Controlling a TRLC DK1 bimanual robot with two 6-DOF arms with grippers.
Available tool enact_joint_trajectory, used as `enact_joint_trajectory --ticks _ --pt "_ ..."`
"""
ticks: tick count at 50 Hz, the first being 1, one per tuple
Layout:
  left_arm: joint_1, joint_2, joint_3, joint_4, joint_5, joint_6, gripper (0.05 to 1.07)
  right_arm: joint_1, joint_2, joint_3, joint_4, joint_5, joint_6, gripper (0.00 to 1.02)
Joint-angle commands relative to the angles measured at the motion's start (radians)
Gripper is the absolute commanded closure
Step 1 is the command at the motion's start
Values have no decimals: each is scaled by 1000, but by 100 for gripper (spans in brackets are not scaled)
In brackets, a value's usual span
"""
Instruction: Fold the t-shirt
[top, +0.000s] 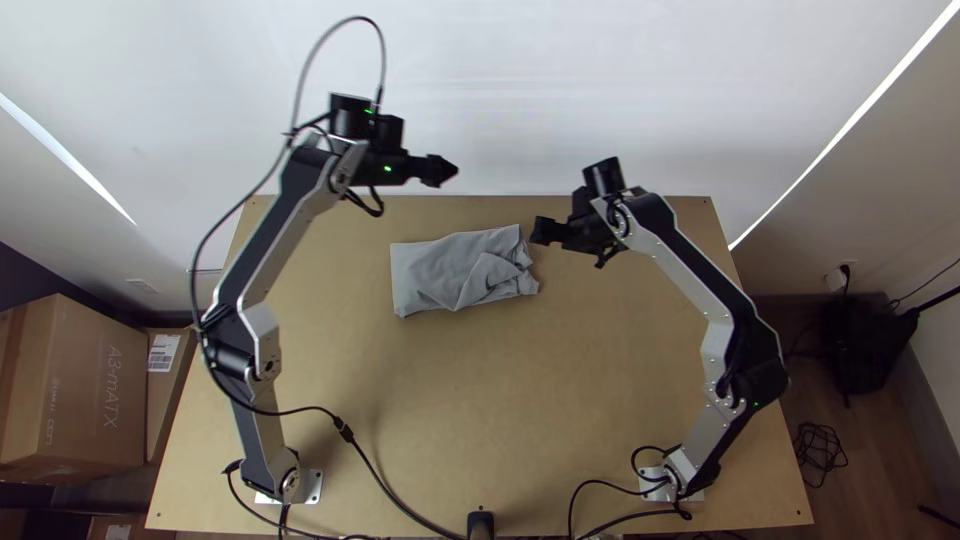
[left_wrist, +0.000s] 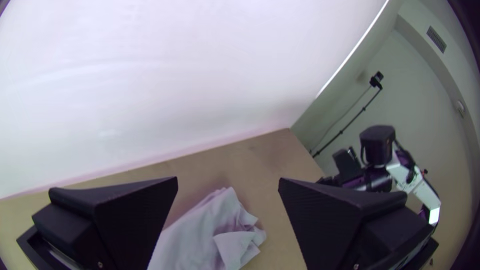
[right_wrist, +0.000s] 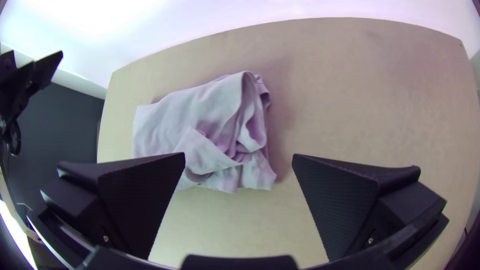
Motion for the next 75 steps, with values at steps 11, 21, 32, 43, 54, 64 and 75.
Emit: enact_joint_trajectory --ticks 11,21,32,43,54,64,75 --pt "130 -184 -85 -99 1 -8 9 116 178 160 -26 3 -12 4" --pt "213 -288 -135 -118 -1 -13 9 130 269 232 -27 -4 -16 4" --pt "275 -360 -206 -125 -1 -11 9 132 341 281 -119 -43 -19 10" --pt "287 -391 -252 -122 -4 -13 9 139 336 267 -194 -57 -62 58" --pt "288 -391 -249 -102 -7 -19 9 113 290 198 -205 -63 -109 87" --pt "299 -389 -252 -99 -5 -19 9 52 232 86 -145 -62 -120 90" --pt "307 -393 -261 -99 -5 -17 9 -17 167 -61 -64 -62 -124 90"
